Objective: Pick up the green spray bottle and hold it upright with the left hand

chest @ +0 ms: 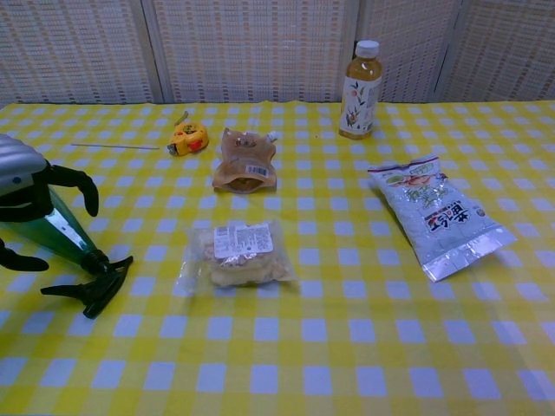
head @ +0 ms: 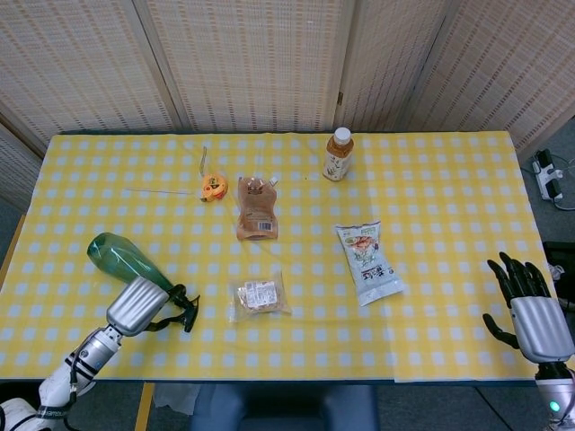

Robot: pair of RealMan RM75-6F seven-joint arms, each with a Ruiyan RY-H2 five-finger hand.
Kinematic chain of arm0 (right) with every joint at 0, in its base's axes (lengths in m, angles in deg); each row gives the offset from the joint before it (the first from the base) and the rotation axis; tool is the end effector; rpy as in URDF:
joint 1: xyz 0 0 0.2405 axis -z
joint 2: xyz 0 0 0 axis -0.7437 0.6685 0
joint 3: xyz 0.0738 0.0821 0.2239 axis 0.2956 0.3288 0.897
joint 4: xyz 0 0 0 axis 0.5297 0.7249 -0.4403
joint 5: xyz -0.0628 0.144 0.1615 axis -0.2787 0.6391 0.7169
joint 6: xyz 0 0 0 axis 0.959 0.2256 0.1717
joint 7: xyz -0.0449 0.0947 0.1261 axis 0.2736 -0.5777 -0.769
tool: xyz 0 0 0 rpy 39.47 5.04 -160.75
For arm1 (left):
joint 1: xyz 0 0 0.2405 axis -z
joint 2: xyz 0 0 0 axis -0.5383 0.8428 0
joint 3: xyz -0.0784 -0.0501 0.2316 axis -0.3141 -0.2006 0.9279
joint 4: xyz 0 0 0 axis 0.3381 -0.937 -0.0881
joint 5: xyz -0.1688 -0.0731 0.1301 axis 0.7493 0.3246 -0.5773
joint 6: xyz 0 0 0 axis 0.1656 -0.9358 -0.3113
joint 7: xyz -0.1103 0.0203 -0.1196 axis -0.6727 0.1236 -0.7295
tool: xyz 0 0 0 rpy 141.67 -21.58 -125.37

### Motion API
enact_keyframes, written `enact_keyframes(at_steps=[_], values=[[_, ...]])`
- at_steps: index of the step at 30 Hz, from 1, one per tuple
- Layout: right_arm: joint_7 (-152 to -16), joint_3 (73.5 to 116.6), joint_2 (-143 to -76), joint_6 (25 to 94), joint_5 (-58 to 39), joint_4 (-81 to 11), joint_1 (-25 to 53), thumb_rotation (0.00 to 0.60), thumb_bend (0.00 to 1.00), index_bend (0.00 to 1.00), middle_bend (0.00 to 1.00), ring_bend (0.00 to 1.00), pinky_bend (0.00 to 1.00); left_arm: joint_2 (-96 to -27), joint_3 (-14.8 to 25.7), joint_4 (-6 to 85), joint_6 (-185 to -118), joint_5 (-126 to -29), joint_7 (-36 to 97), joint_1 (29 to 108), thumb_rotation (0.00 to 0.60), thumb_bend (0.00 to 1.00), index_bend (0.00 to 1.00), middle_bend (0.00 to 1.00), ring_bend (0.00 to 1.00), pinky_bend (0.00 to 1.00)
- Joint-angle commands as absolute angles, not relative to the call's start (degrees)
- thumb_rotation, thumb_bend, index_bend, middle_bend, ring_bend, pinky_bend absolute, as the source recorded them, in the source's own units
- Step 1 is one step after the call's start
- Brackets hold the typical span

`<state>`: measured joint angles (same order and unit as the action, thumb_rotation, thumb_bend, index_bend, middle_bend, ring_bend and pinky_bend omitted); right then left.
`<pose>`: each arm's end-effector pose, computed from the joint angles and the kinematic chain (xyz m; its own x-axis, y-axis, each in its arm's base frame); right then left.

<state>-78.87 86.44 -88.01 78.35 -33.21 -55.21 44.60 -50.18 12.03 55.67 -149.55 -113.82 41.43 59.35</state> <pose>-0.3132 -0.1886 0.1415 0.4491 -0.0701 0.8907 -0.8930 -0.0032 0.4500 -0.2140 0.2784 0.0294 0.6500 0.1272 0.7492 0.6640 -0.5744 -0.4786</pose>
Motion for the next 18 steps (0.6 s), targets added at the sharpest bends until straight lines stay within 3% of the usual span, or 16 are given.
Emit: enact_keyframes(at_steps=[1,6,18], values=[[-79.20,86.12,-87.86,77.85,-33.37,-55.15,44.48,0.600,0.35,0.00,0.00,0.00,0.00,-51.96,11.61,53.40,-147.34,-112.43,41.48,61.12,0.600,0.17,0.42,1.00,1.00,1.00],[-80.73,85.54,-86.97,77.98,-34.00,-55.09,44.79,0.600,0.34,0.00,0.00,0.00,0.00,-53.58,11.55,50.57,-145.08,-110.70,41.31,62.81,0.600,0.21,0.41,1.00,1.00,1.00],[-80.99,85.52,-86.47,78.84,-33.02,-54.93,45.78,0.600,0.34,0.00,0.00,0.00,0.00,-55.73,12.64,46.53,-140.23,-107.98,40.70,66.20,0.600,0.22,0.40,1.00,1.00,1.00]])
